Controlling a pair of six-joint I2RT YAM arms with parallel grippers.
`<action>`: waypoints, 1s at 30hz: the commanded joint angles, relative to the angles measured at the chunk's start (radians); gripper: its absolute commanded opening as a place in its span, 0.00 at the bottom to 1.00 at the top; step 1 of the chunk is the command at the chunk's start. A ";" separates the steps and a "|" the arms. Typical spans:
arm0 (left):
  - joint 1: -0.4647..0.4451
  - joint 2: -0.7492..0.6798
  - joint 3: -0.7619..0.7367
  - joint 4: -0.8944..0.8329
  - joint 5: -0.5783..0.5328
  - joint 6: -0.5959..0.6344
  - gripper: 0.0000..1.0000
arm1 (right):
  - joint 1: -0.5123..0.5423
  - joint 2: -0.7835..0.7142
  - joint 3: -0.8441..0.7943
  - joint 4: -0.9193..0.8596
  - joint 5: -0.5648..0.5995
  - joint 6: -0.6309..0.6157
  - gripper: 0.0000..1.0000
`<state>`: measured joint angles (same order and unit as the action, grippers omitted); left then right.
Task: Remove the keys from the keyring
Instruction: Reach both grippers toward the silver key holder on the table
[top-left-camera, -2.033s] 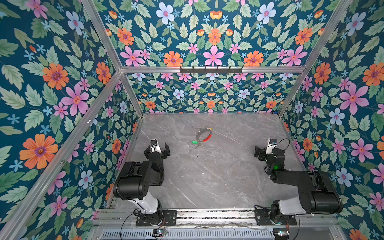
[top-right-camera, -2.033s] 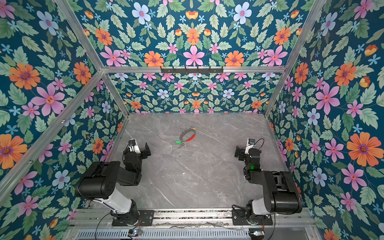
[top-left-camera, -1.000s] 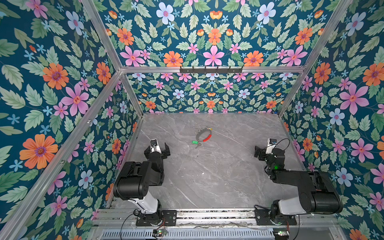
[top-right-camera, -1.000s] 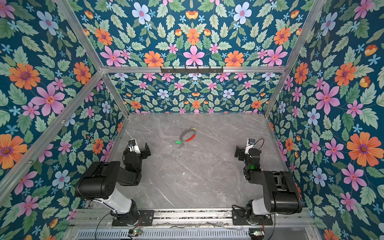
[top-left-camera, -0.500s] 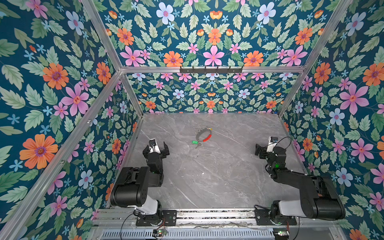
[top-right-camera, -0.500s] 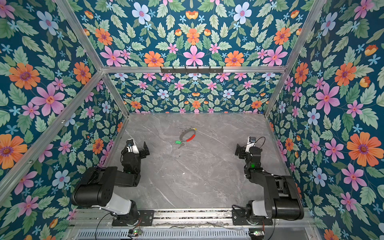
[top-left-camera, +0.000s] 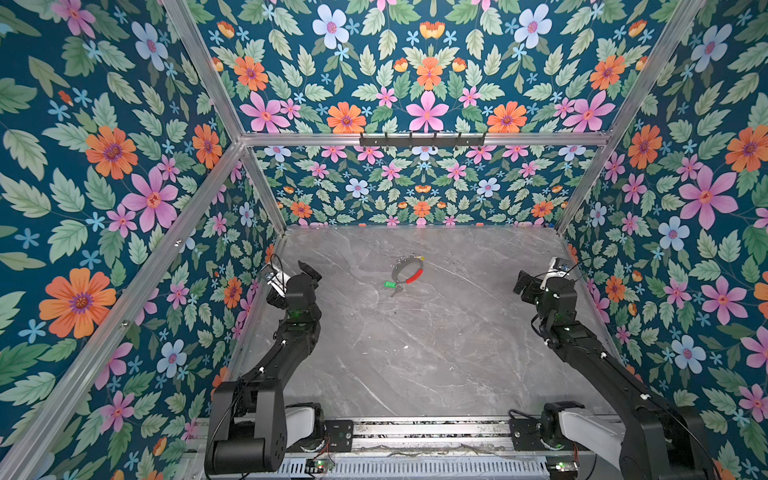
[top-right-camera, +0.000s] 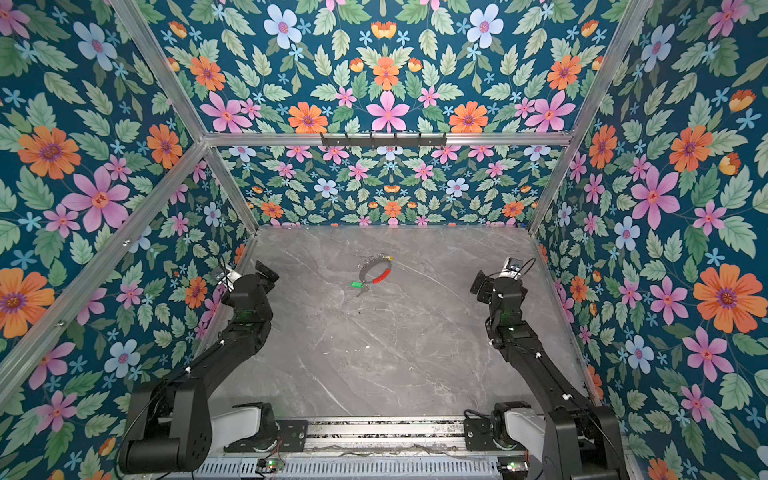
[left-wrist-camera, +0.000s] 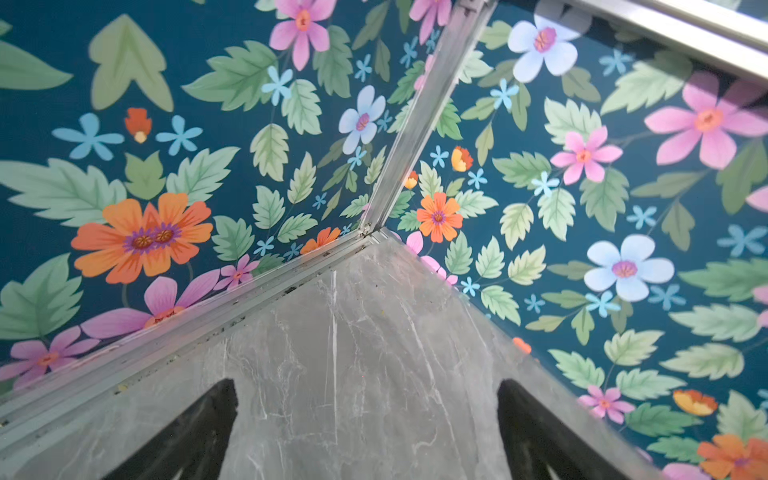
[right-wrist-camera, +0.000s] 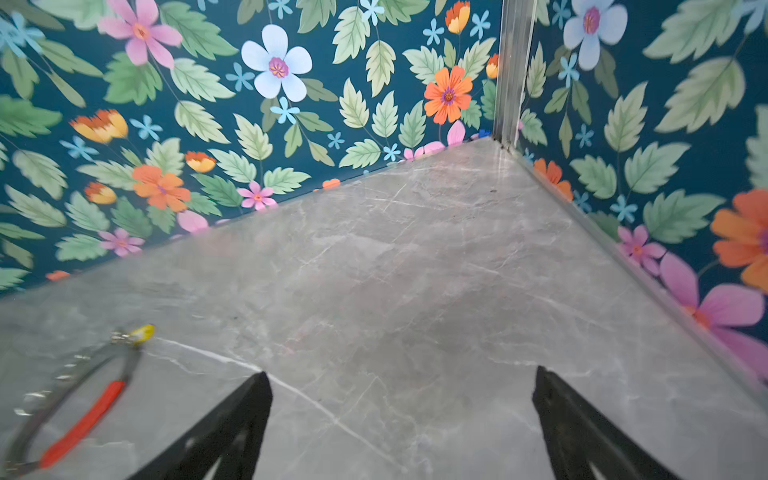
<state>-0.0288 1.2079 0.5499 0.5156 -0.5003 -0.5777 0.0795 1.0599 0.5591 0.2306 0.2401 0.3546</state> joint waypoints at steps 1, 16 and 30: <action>0.005 -0.037 -0.023 -0.149 0.041 -0.160 1.00 | -0.037 -0.047 0.001 -0.133 -0.112 0.255 0.99; 0.011 -0.067 -0.036 -0.138 0.476 -0.198 0.99 | 0.035 0.141 0.103 -0.119 -0.504 0.226 0.99; -0.298 0.472 0.468 -0.417 0.513 0.108 0.82 | 0.292 0.316 0.225 -0.199 -0.359 0.145 0.89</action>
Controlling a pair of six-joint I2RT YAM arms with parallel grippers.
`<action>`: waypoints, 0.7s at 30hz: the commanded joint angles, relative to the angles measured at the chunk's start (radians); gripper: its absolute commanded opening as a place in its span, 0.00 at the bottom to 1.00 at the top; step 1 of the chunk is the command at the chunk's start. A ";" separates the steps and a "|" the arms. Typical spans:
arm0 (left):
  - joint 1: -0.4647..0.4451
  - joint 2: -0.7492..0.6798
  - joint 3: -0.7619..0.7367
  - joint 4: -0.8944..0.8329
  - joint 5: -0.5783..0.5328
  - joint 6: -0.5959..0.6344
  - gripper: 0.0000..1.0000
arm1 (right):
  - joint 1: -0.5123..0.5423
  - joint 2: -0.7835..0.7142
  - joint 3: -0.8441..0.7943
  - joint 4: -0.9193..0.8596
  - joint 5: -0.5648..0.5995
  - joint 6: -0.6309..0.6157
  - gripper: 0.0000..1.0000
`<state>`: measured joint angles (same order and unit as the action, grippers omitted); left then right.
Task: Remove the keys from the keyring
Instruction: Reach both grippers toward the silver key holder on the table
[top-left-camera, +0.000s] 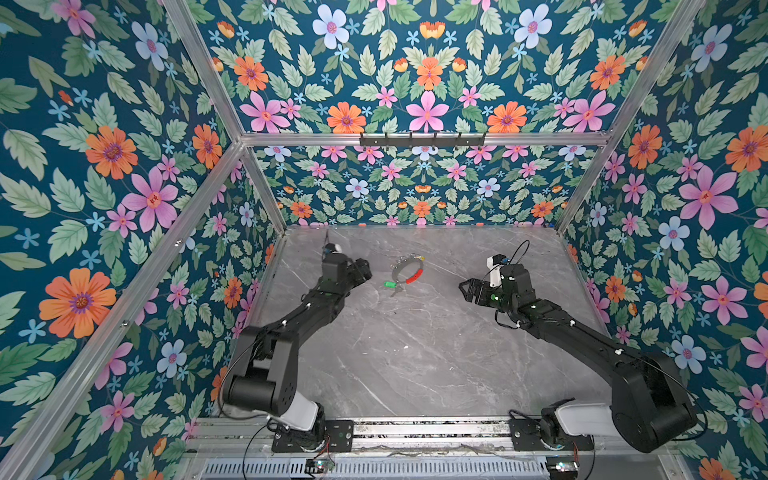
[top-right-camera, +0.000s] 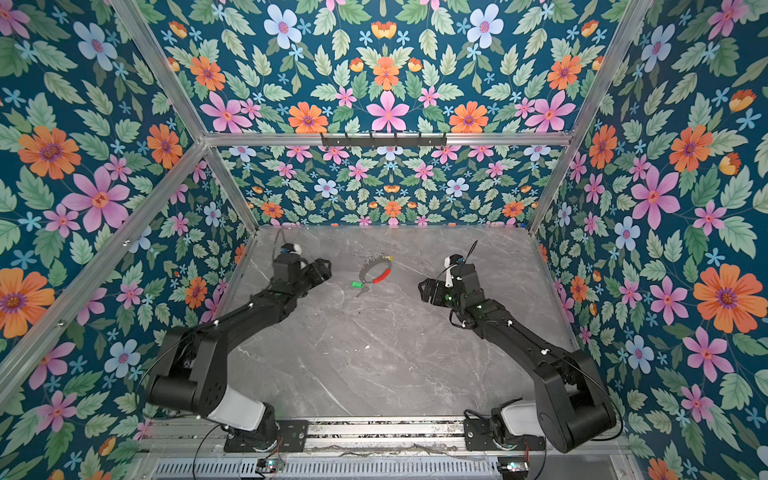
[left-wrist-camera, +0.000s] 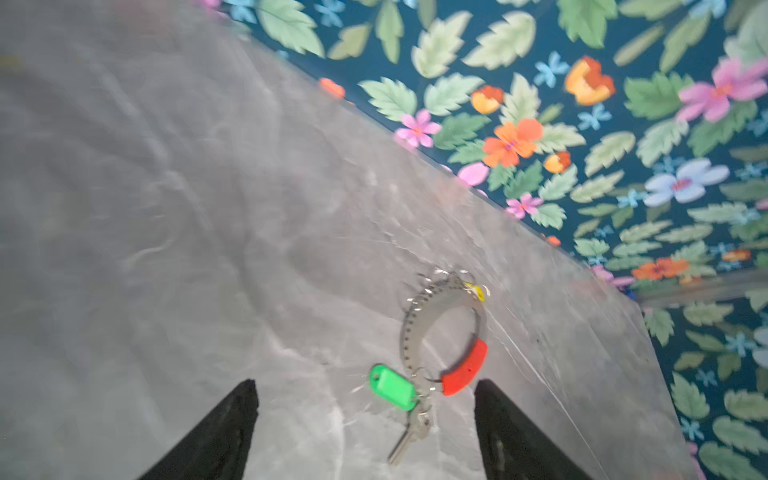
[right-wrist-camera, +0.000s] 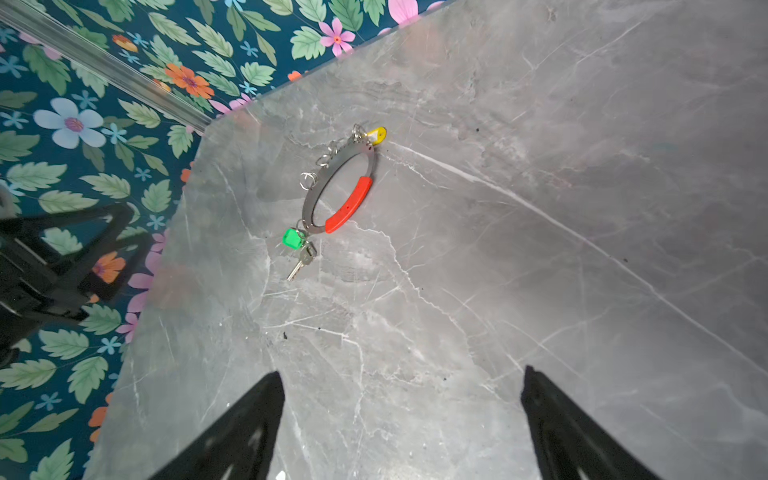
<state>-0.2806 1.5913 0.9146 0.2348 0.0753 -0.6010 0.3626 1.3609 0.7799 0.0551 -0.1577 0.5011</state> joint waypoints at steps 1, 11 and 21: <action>-0.059 0.133 0.148 -0.161 -0.065 0.149 0.80 | 0.009 0.026 0.004 -0.020 0.029 0.003 0.88; -0.129 0.449 0.440 -0.183 -0.119 0.264 0.75 | 0.038 0.101 0.023 -0.018 -0.023 0.012 0.84; -0.167 0.611 0.618 -0.268 -0.244 0.338 0.72 | 0.039 0.126 0.026 -0.018 -0.041 0.004 0.83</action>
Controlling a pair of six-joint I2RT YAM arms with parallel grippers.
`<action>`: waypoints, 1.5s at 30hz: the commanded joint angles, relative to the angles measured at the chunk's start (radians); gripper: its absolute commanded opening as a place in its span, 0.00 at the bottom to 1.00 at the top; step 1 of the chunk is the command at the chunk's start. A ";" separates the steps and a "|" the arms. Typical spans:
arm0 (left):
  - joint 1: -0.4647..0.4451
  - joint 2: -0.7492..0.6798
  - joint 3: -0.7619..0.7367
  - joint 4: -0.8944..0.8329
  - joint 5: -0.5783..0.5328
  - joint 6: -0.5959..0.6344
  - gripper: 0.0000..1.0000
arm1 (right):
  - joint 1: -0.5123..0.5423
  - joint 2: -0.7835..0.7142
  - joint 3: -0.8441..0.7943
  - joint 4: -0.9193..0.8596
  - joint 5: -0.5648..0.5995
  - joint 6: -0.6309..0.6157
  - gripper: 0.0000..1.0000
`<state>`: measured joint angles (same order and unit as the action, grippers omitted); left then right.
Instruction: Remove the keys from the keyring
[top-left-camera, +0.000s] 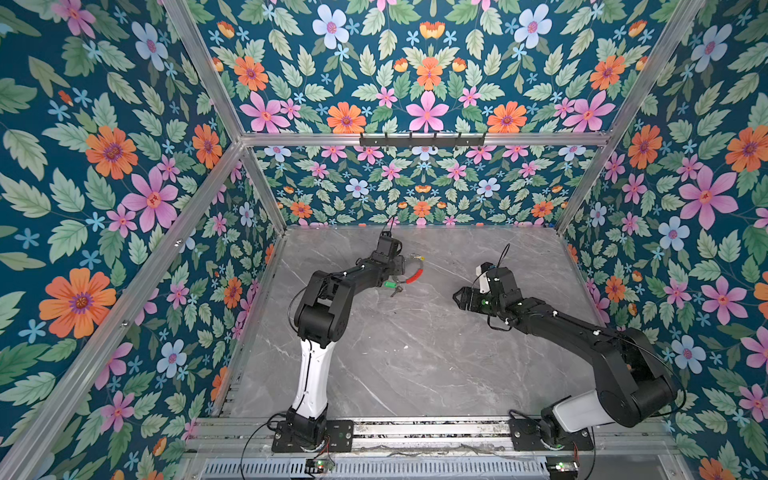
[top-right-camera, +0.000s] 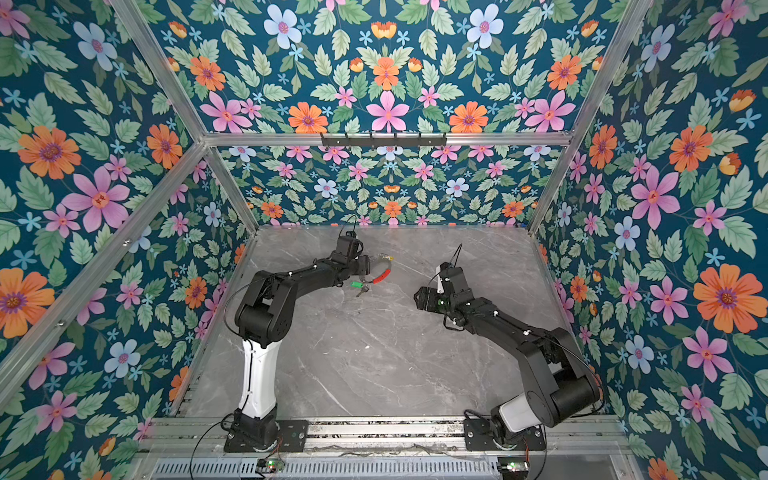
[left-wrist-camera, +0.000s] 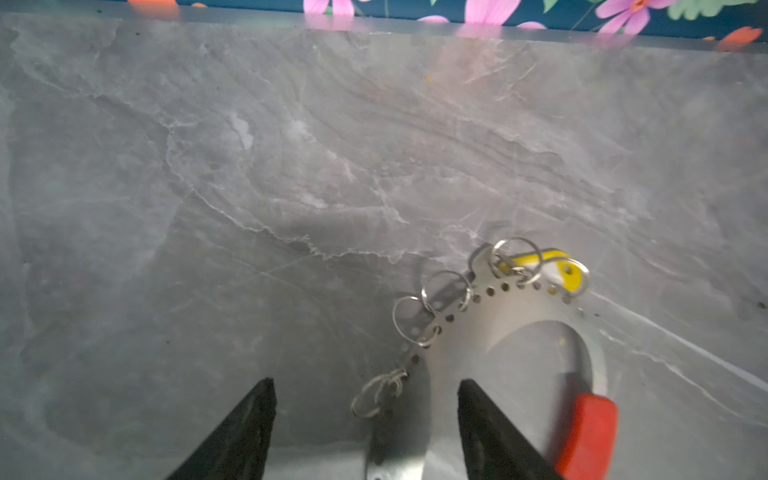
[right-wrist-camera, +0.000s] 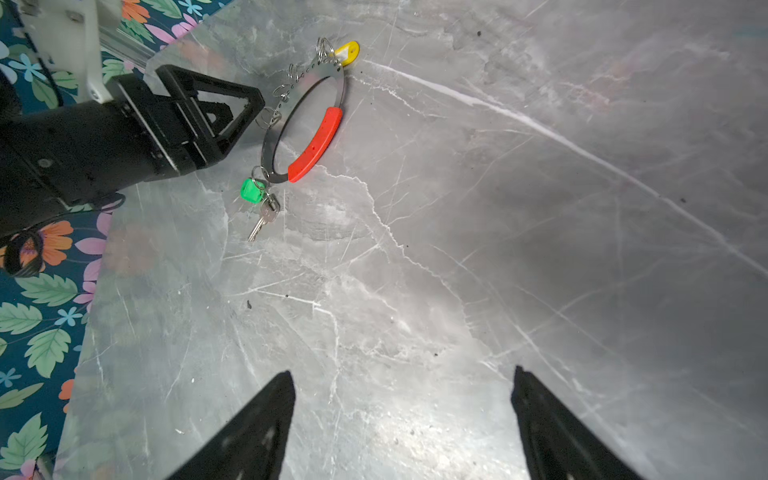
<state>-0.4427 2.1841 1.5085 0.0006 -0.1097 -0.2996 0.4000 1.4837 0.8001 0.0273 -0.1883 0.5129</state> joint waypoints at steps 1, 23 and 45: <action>-0.007 0.029 0.036 -0.038 -0.063 0.040 0.71 | 0.001 0.005 0.007 0.008 -0.010 -0.009 0.83; -0.011 0.021 0.021 -0.023 -0.013 -0.002 0.12 | 0.002 0.003 0.004 -0.004 0.006 -0.024 0.83; -0.038 -0.267 -0.267 0.083 0.103 -0.250 0.00 | 0.027 0.091 -0.115 0.563 -0.157 0.480 0.78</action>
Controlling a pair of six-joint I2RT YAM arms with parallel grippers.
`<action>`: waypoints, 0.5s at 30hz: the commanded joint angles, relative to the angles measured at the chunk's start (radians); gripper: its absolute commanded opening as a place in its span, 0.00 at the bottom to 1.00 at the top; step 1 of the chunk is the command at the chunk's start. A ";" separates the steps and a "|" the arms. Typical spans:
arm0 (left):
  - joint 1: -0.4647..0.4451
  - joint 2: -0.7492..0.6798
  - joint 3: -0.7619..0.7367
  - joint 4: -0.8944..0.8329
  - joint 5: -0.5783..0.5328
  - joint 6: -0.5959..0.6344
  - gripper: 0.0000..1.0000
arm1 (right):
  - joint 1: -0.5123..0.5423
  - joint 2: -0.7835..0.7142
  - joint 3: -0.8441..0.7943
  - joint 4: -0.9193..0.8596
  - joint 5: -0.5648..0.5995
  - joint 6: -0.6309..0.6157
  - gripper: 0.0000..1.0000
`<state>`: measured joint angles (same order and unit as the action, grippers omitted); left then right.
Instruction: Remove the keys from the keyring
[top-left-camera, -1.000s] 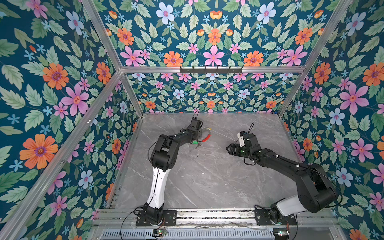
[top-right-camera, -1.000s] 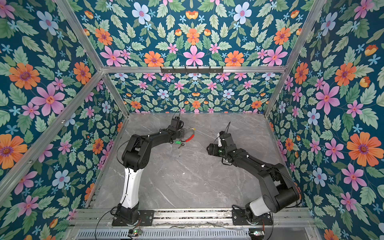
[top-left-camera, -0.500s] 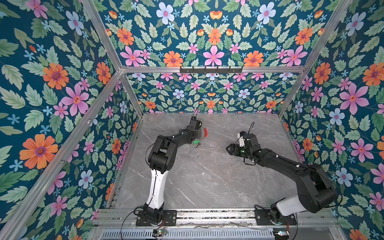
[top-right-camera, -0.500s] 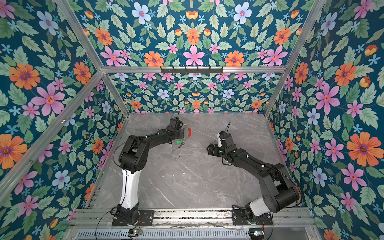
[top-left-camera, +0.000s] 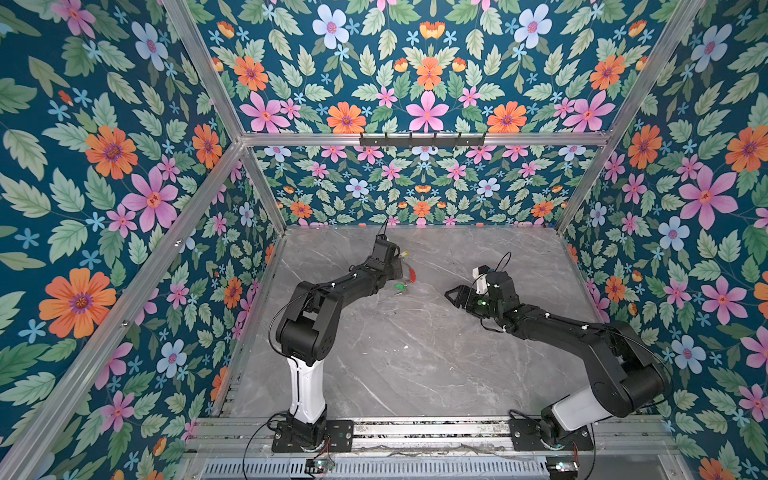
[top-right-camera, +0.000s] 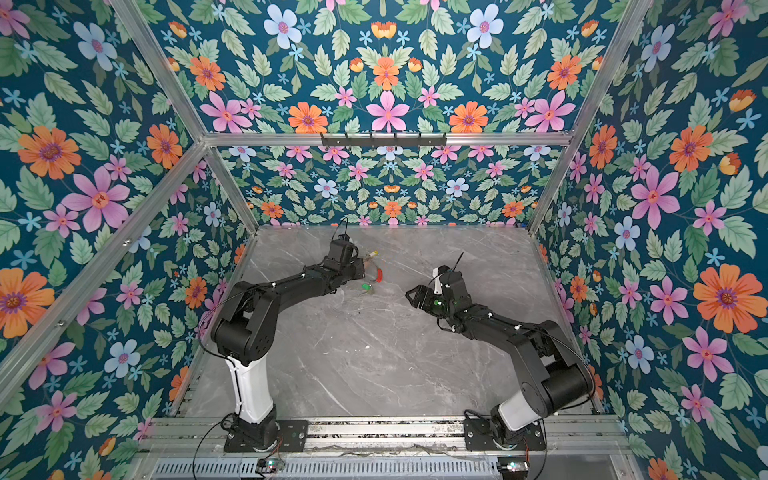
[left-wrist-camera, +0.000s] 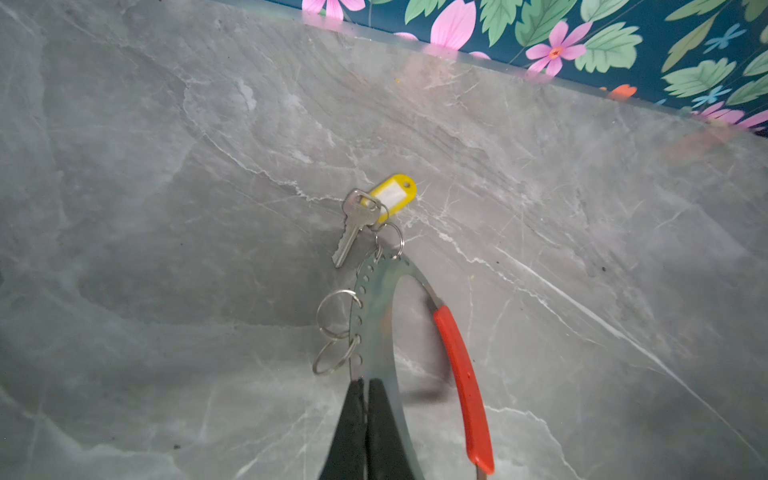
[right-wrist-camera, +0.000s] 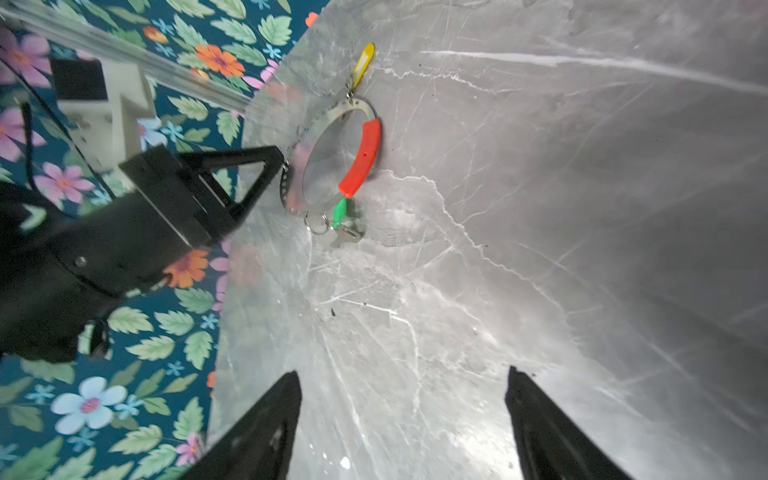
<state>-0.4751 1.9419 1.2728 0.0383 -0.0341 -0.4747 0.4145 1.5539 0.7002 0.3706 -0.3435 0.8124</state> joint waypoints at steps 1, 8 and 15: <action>-0.010 -0.039 -0.053 0.057 0.027 -0.092 0.00 | 0.023 0.037 -0.018 0.263 0.010 0.217 0.76; -0.052 -0.146 -0.200 0.151 0.029 -0.177 0.00 | 0.094 0.157 0.019 0.361 0.054 0.344 0.68; -0.089 -0.234 -0.302 0.239 0.014 -0.221 0.00 | 0.134 0.251 0.022 0.461 0.049 0.486 0.66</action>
<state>-0.5568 1.7309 0.9897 0.1978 -0.0063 -0.6613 0.5385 1.7889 0.7246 0.7322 -0.3061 1.2137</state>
